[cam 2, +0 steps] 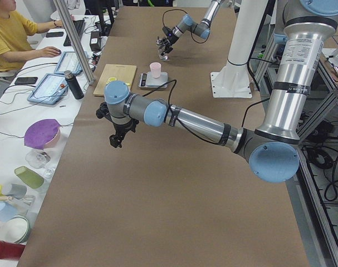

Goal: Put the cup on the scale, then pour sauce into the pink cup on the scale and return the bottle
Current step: 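Lower the bottle onto the table with the right gripper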

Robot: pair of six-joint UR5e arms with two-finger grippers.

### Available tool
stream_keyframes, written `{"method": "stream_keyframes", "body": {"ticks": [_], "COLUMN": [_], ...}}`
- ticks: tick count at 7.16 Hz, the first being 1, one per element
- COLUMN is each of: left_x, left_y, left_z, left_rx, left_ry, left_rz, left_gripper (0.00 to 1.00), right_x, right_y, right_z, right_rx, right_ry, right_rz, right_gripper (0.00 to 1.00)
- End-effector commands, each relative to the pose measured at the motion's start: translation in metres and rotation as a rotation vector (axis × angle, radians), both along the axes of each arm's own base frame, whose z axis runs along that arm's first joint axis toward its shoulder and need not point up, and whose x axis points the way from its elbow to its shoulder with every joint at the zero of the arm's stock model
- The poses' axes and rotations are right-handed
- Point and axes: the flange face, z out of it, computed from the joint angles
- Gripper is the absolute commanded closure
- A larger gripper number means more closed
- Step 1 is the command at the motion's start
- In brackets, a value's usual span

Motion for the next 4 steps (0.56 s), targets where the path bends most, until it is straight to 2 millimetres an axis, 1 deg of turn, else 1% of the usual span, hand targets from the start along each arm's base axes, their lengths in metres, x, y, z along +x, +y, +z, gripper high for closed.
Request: {"method": "stream_keyframes", "body": {"ticks": [1,2,3,4], "left_x": [0.000,0.000,0.000,0.000], "left_y": [0.000,0.000,0.000,-0.001], "left_z": [-0.001,-0.001,-0.001,-0.002], "left_rx": [0.000,0.000,0.000,0.002], "left_ry": [0.000,0.000,0.000,0.000], "left_rz": [0.000,0.000,0.000,0.000], "left_gripper": [0.01,0.01,0.01,0.01], "right_x": [0.002,0.002,0.003,0.013], "right_y": [0.000,0.000,0.001,0.002], "right_z": [-0.002,-0.003,-0.004,0.003], "right_rx": [0.004,0.005,0.010,0.004], "right_ry": [-0.002,-0.005,-0.024,-0.029], "right_rz": [0.000,-0.003,-0.004,-0.017], "right_gripper": [0.23,0.23,0.20,0.12]}}
